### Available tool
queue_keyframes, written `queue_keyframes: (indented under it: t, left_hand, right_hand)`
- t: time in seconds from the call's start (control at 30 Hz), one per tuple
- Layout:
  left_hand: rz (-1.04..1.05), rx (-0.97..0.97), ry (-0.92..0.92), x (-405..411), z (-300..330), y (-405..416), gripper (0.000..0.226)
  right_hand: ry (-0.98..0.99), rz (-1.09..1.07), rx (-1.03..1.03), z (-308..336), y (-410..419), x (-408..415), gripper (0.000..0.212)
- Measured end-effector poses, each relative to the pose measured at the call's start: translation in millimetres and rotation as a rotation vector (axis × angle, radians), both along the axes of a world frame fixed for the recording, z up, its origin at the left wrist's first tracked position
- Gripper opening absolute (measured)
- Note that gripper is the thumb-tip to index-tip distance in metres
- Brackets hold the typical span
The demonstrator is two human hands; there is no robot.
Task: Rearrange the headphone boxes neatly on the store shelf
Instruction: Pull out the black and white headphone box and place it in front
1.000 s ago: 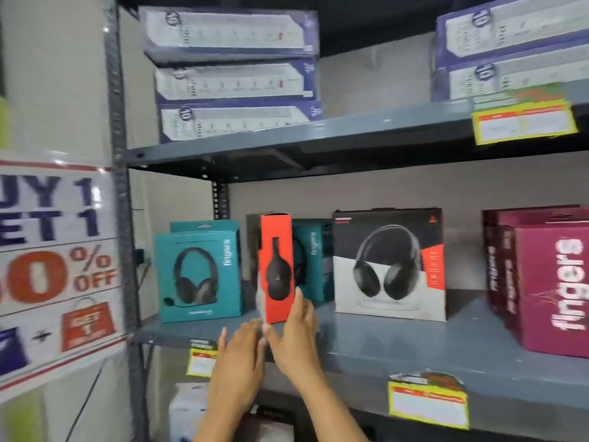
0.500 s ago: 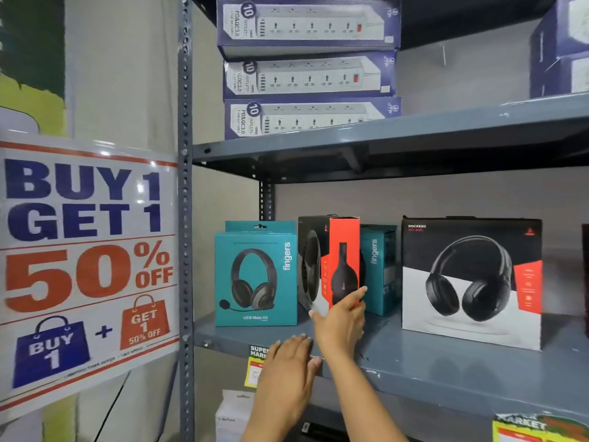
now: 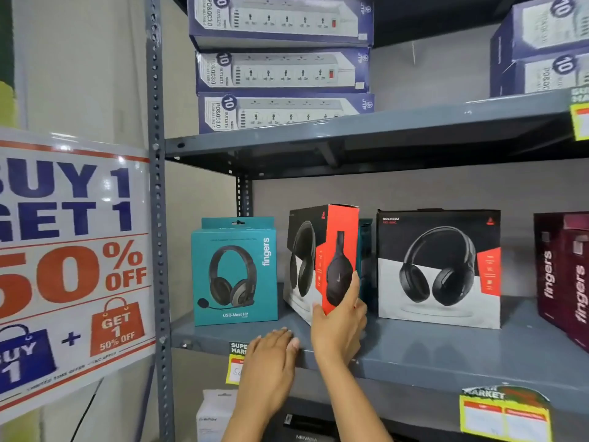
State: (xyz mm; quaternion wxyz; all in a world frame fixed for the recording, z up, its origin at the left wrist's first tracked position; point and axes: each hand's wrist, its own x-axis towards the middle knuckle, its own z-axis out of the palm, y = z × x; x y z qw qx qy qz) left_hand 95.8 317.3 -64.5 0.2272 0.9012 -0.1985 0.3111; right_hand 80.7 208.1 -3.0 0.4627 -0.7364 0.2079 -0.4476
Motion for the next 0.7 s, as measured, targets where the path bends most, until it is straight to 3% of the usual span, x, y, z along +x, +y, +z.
queue_keyframes:
  t: [0.17, 0.27, 0.43, 0.53, 0.7]
  left_hand:
    - [-0.133, -0.484, 0.161, -0.7, 25.8, -7.6, 0.054]
    - [-0.232, -0.732, 0.195, -4.8, 34.5, -17.8, 0.064]
    - [-0.319, -0.921, 0.232, -8.9, 39.5, -16.7, 0.052]
    - [-0.467, -0.993, 0.297, -17.9, 44.2, -20.1, 0.050]
    - [-0.557, -0.954, 0.280, -25.2, 49.6, -25.7, 0.044]
  right_hand:
    - [-0.157, 0.153, 0.092, -1.2, -41.4, -18.3, 0.070]
    - [-0.304, 0.383, 0.112, 4.7, -74.1, -32.9, 0.060]
    - [-0.400, 0.756, 0.178, 0.6, -123.4, -55.6, 0.054]
    - [-0.404, 0.814, 0.178, -4.4, -140.5, -65.2, 0.050]
    - [-0.413, 0.832, 0.219, -11.1, -151.3, -67.8, 0.050]
